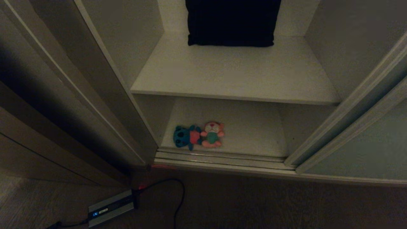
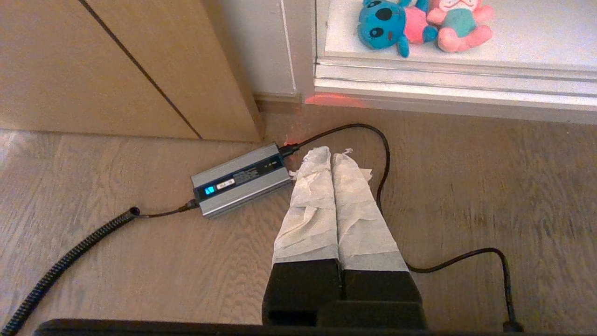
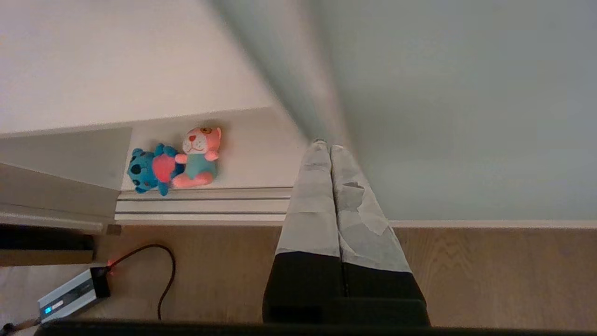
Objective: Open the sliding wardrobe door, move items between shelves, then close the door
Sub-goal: Close the door
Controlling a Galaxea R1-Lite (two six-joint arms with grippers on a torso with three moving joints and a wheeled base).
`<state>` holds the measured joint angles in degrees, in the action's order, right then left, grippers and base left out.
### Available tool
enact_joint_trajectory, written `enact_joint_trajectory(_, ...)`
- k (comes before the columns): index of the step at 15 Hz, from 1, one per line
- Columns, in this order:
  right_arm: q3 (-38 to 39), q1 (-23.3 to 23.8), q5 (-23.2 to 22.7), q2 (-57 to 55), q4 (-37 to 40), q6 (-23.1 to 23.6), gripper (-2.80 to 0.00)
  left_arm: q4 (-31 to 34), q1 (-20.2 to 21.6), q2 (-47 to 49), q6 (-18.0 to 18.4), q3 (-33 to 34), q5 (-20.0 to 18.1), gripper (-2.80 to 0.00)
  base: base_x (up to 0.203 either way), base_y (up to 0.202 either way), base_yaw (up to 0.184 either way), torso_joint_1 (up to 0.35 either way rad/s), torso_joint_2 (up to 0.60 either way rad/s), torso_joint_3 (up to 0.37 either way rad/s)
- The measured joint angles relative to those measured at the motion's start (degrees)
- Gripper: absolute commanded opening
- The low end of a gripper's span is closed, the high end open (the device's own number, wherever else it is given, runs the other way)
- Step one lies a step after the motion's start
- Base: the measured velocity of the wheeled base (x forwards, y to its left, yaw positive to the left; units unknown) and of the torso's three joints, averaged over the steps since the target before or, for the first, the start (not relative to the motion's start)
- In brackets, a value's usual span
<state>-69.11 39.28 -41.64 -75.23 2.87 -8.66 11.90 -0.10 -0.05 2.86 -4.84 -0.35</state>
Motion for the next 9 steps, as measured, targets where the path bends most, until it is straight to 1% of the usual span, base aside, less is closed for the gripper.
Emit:
enact_joint_trajectory(3,-1.4,0.0,-0.1,-5.2,-3.8,-0.1,-2.80,0.0,0.0,0.0,0.0,0.0,0.0,-2.80,0.000,0.000,0.000,0.000,0.00,0.000)
enact_joint_trajectory(6,-2.2,-0.2,-0.3,-7.7,-4.2,-0.3,-2.80,0.0,0.0,0.0,0.0,0.0,0.0,-2.80,0.000,0.000,0.000,0.000,0.00,0.000)
enact_joint_trajectory(9,-2.3,-1.4,-0.2,-8.3,-4.1,-0.3,-2.80,0.0,0.0,0.0,0.0,0.0,0.0,-2.80,0.000,0.000,0.000,0.000,0.00,0.000)
